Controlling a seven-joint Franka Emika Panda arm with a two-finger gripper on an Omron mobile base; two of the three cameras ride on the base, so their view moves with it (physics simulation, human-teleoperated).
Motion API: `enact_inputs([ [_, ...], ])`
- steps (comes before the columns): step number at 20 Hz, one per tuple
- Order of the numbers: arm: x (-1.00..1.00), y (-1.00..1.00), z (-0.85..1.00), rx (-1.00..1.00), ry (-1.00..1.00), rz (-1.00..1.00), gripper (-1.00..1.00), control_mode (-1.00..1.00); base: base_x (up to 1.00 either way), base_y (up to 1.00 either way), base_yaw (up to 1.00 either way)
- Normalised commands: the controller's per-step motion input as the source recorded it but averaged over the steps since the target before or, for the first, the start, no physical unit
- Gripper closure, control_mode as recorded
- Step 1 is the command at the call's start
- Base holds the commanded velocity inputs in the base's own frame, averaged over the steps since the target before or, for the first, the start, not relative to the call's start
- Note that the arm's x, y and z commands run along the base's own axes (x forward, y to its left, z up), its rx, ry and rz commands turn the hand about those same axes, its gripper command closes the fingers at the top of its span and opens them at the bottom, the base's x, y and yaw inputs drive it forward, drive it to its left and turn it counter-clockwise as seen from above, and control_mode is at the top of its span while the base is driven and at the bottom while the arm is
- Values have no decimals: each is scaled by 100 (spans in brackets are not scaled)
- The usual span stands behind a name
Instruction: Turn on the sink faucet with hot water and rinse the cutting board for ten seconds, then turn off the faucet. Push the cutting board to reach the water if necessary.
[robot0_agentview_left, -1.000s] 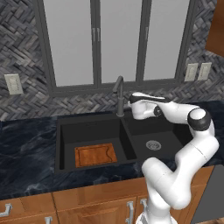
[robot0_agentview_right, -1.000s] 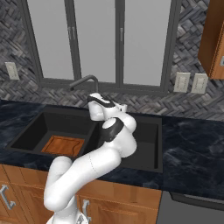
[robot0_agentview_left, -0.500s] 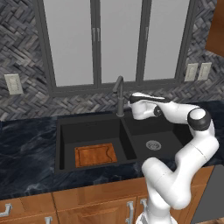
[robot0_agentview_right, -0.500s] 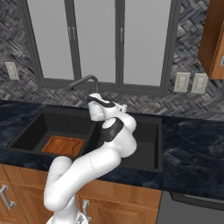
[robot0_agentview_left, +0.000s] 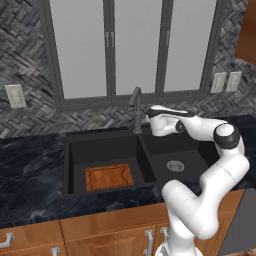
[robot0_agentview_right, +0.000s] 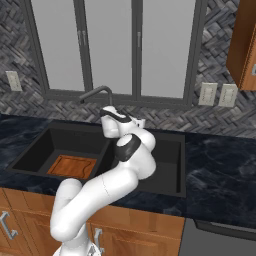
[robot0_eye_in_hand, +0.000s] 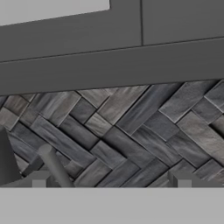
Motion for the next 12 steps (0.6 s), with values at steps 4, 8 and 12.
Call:
enact_inputs([
  [4, 12, 0, 0, 0, 0, 0, -100, -100, 0, 0, 0],
  [8, 2, 0, 0, 0, 0, 0, -100, -100, 0, 0, 0],
  [12, 0, -10, 0, 0, 0, 0, -100, -100, 0, 0, 0],
])
